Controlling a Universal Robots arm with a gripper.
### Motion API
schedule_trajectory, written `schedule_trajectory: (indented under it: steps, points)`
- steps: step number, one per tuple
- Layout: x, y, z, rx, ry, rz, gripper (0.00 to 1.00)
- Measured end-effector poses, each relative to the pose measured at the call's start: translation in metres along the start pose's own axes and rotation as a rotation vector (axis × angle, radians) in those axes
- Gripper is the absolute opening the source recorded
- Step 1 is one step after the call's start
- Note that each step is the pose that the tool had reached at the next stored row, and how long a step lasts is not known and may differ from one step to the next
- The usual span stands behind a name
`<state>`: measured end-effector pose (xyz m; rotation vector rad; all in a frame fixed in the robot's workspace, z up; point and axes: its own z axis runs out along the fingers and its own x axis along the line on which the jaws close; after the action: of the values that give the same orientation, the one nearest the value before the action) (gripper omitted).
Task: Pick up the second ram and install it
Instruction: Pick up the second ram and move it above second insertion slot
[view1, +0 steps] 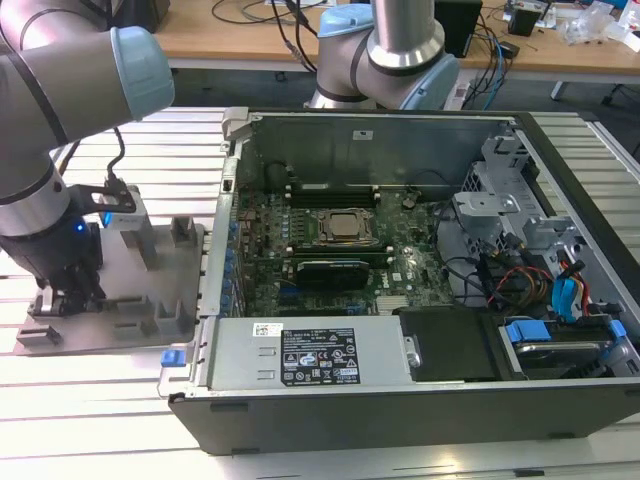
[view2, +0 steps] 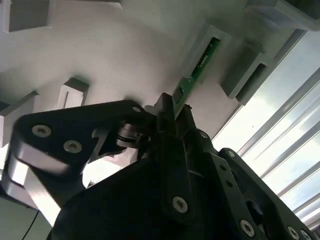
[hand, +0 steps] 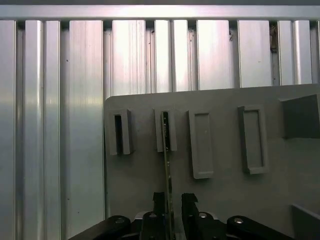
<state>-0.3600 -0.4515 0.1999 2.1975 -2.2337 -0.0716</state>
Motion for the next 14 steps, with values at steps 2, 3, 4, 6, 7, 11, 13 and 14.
schedule_trajectory:
  steps: [2, 3, 4, 6, 7, 11, 13, 14]
  points:
    - [0.0000, 0.0000, 0.0002, 0.0000, 0.0000, 0.000, 0.14]
    - [0.0000, 0.0000, 0.0003, 0.0000, 0.0000, 0.000, 0.14]
    - [0.0000, 0.0000, 0.0003, 0.0000, 0.0000, 0.000, 0.14]
    - [0.0000, 0.0000, 0.0005, 0.0000, 0.0000, 0.000, 0.14]
    - [0.0000, 0.0000, 0.0006, 0.0000, 0.0000, 0.000, 0.14]
    - [0.0000, -0.0001, 0.0010, -0.0001, 0.0000, 0.000, 0.14]
    - [0.0000, 0.0000, 0.0012, -0.0001, 0.0001, 0.000, 0.14]
    - [0.0001, -0.0001, 0.0013, -0.0001, 0.0001, 0.000, 0.14]
